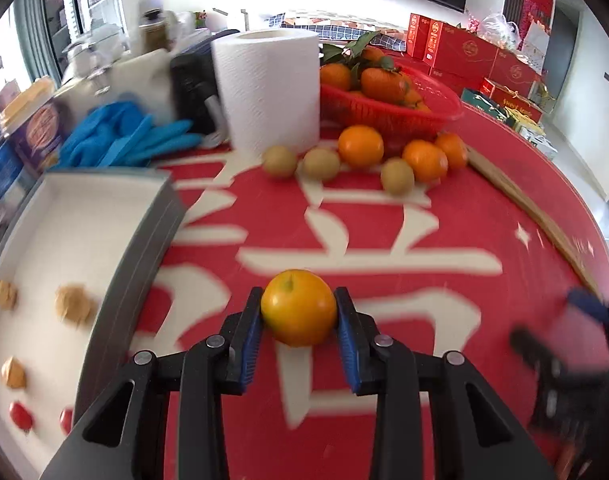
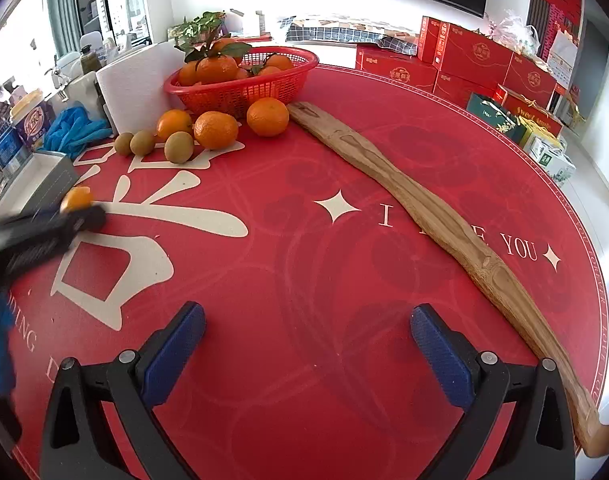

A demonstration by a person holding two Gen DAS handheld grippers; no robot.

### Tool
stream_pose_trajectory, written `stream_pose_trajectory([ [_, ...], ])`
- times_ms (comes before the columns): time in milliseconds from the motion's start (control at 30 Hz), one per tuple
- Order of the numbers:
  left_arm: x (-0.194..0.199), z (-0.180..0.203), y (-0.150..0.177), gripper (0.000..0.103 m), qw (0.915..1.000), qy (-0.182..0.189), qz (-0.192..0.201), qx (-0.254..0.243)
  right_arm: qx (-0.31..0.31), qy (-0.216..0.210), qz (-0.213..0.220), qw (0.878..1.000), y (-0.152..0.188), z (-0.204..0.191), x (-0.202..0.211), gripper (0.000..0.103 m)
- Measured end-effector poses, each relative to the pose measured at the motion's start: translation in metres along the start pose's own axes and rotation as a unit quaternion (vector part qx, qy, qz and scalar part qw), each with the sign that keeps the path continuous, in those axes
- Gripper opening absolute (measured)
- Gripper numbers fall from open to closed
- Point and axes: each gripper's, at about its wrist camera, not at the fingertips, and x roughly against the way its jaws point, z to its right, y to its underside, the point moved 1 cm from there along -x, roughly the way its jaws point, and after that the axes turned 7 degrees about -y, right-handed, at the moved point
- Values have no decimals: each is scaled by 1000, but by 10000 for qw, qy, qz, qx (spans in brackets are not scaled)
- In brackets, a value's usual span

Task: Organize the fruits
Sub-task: 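Grasp an orange with the left gripper while the right gripper grasps a mandarin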

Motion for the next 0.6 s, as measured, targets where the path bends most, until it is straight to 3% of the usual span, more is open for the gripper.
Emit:
stream_pose_trajectory([
  [133,11,-13,19,37,9999,-23,96,48,64,-223,-68,9997,-23,-10,-15,103],
  [267,13,-19,23,37,9998,-48,172,92,-188,-785,-23,9967,-58,-16,-35,103],
  [400,12,-17,26,37,9997,-38,217,104,-457,-1001,74,9939,-84,-20,-51,103],
  [567,14,-18,28,37,9997,-36,239,104,-776,-1146,153,9903,-104,-26,-62,91],
  [600,14,-19,28,37,9996,-32,245,110,-750,-1121,153,9907,-106,-30,-63,80],
])
